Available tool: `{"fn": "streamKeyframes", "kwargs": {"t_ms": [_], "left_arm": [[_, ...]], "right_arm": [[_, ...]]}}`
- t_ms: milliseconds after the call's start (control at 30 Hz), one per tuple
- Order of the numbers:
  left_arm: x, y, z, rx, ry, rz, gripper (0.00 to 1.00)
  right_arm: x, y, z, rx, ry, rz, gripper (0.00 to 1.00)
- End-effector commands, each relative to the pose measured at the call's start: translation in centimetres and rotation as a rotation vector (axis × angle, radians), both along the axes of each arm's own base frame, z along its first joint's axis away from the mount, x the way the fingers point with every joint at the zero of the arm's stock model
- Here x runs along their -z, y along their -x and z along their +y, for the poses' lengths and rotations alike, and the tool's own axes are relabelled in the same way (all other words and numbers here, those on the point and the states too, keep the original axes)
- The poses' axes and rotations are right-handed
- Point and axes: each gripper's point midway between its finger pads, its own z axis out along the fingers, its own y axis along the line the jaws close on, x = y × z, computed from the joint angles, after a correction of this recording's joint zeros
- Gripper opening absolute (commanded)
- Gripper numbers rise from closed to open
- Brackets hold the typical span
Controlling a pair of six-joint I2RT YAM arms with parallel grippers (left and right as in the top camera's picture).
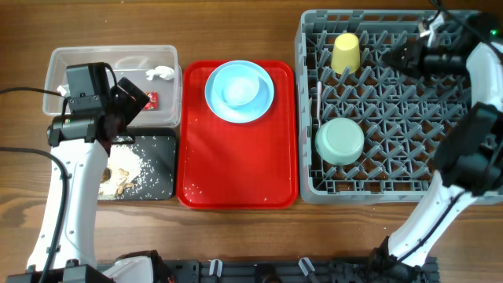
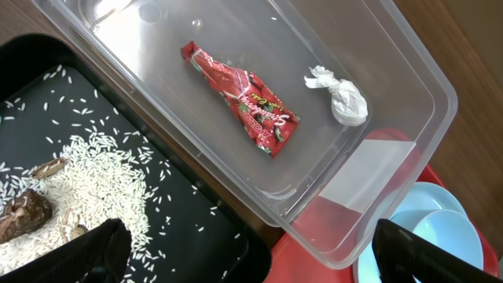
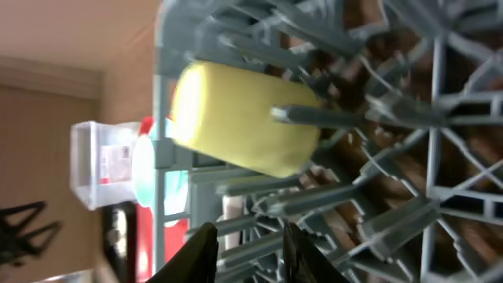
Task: Sort waste into correct bins and load items into the dishwasher rack
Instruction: 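Return the right gripper to the light-blue bowl and grasp its rim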
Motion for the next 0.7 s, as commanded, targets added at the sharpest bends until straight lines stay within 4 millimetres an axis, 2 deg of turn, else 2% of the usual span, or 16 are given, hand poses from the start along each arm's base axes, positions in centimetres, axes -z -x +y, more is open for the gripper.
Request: {"fn": "streamKeyframes", "kwargs": {"t_ms": [0, 33, 100, 167, 200, 267, 333, 433, 533, 600, 633, 667], "left_arm": [[-0.8, 0.0, 0.2, 0.008, -0.013, -0.021, 1.00], [-0.8, 0.0, 0.2, 0.008, -0.013, -0.021, 1.00], [-0.8, 0.0, 0.2, 0.008, -0.013, -0.021, 1.00], [-0.8, 0.0, 0.2, 0.008, -0.013, -0.021, 1.00], [-0.8, 0.0, 0.2, 0.008, -0.013, -0.021, 1.00], [-0.8, 0.0, 0.2, 0.008, -0.013, -0.021, 1.00], [-0.8, 0.0, 0.2, 0.008, -0.013, -0.021, 1.00], [-0.8, 0.0, 0.2, 0.008, -0.013, -0.021, 1.00], [-0.8, 0.0, 0.2, 0.008, -0.013, -0.021, 1.00], [-0.8, 0.0, 0.2, 0.008, -0.013, -0.021, 1.00], [-0.8, 0.0, 0.2, 0.008, -0.013, -0.021, 1.00], [-0.8, 0.0, 0.2, 0.008, -0.013, -0.021, 1.00]], "right_arm": [[-6.8, 0.4, 2.1, -0.009, 0.265, -0.131, 0.29], [-8.0, 0.6, 3.1, -0.021, 0.317, -0.158, 0.29], [-10.6, 1.0, 6.8, -0.071, 0.438, -0.236, 0.29], [-12.2, 1.4, 11.4, -0.141, 0.517, -0.310, 0.29], [-12.7, 1.9, 16.3, -0.224, 0.551, -0.367, 0.30], [-12.6, 2.7, 20.8, -0.305, 0.567, -0.406, 0.31], [-11.9, 3.9, 26.0, -0.397, 0.590, -0.450, 0.31], [-10.2, 5.4, 31.5, -0.486, 0.642, -0.489, 0.39], [-7.2, 6.6, 35.8, -0.560, 0.704, -0.493, 0.41], [-4.9, 7.4, 37.9, -0.611, 0.717, -0.479, 0.41], [-3.0, 7.8, 39.1, -0.645, 0.723, -0.464, 0.43], [-1.9, 7.9, 39.7, -0.661, 0.727, -0.452, 0.44]]}}
